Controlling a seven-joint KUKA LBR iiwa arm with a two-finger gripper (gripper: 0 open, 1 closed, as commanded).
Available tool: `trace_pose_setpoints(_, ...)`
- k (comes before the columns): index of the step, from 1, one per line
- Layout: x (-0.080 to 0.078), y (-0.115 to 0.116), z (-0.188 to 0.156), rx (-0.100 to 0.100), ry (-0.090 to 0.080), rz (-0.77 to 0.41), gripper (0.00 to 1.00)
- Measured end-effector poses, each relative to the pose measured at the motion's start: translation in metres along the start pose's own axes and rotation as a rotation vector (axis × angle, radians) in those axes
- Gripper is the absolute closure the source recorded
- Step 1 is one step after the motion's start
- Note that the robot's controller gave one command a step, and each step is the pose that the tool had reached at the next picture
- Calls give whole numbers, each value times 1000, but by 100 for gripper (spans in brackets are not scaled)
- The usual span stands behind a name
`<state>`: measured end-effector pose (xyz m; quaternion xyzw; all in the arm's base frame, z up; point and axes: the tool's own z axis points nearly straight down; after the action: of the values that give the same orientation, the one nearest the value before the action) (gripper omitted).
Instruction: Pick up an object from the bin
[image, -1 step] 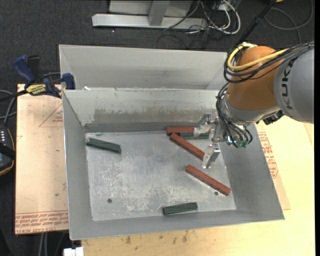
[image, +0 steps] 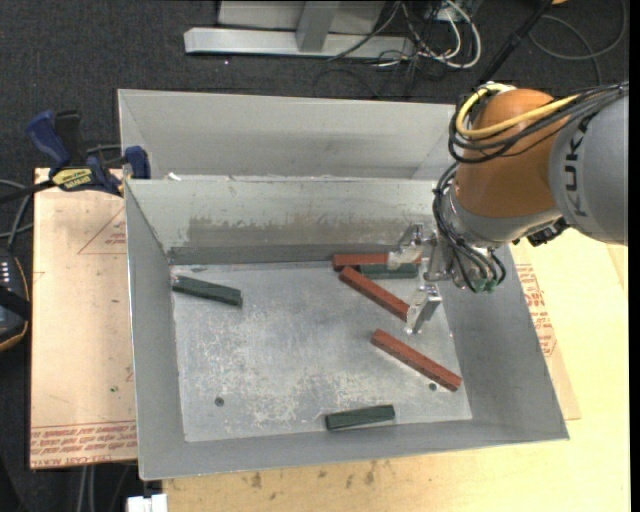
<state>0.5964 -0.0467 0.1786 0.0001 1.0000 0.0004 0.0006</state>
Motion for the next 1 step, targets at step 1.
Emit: trace_pose_setpoints(1,25,-24,102,-1,-4,-104,100)
